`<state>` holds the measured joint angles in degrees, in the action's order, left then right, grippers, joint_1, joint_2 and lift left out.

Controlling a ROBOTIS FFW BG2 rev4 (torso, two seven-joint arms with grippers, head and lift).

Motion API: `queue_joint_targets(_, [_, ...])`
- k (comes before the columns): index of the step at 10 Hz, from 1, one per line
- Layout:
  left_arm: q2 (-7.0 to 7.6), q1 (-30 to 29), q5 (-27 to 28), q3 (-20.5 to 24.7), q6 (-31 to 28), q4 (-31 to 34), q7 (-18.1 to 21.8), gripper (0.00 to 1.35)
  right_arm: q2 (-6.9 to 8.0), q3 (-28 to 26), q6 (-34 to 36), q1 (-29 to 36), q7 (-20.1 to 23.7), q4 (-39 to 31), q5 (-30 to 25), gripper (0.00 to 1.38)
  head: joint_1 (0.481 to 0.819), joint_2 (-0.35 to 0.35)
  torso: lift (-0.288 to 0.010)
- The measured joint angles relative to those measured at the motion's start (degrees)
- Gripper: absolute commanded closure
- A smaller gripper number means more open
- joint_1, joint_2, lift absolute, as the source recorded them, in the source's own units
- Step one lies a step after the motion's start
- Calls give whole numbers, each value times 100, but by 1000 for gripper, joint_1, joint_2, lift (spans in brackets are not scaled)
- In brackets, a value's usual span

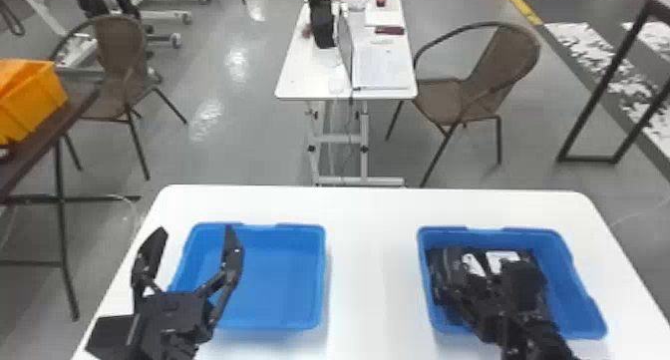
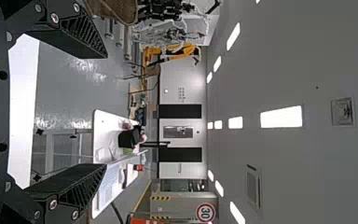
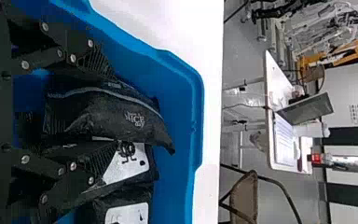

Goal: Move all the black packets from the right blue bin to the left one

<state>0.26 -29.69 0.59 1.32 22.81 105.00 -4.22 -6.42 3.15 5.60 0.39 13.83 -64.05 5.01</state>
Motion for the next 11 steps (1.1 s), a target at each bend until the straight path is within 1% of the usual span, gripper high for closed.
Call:
queue_joint_targets(1, [0,5,1,0,27,-14,0,205,29,-4,79,76,-180,-142,18,1288,695,49,0])
queue_joint_targets(3, [0,7,1,1,81,-47,0,205,43,-7,14,287,-368,-449,120,1282,695,46,0])
queue_joint_targets(5, [0,9,-7,12,91,-50,0,205,39,-36,-68,493,-432,-793,275,1283,695,47,0])
queue_joint_targets(6, [0,27,-51,12,86,-52,0,205,5,-95,-76,651,-426,-1032,435,1283,695,44,0])
queue_joint_targets(7, [0,44,-81,13,74,-53,0,205,-77,-138,-65,837,-382,-1342,719,1282,695,37,0])
queue_joint_targets(8, [0,55,-87,20,67,-51,0,205,-220,-161,37,924,44,-1627,1172,1282,695,41,0])
queue_joint_targets(9, [0,74,-87,24,64,-45,0,203,-384,-204,359,800,947,-1769,1630,1283,695,71,0])
queue_joint_targets(10, [0,107,-60,22,55,-42,0,203,-525,-211,744,561,1703,-1785,1960,1282,695,82,0])
queue_joint_targets(11, [0,144,-5,19,49,-41,0,205,-552,-198,1037,322,2254,-1724,2115,1283,695,106,0])
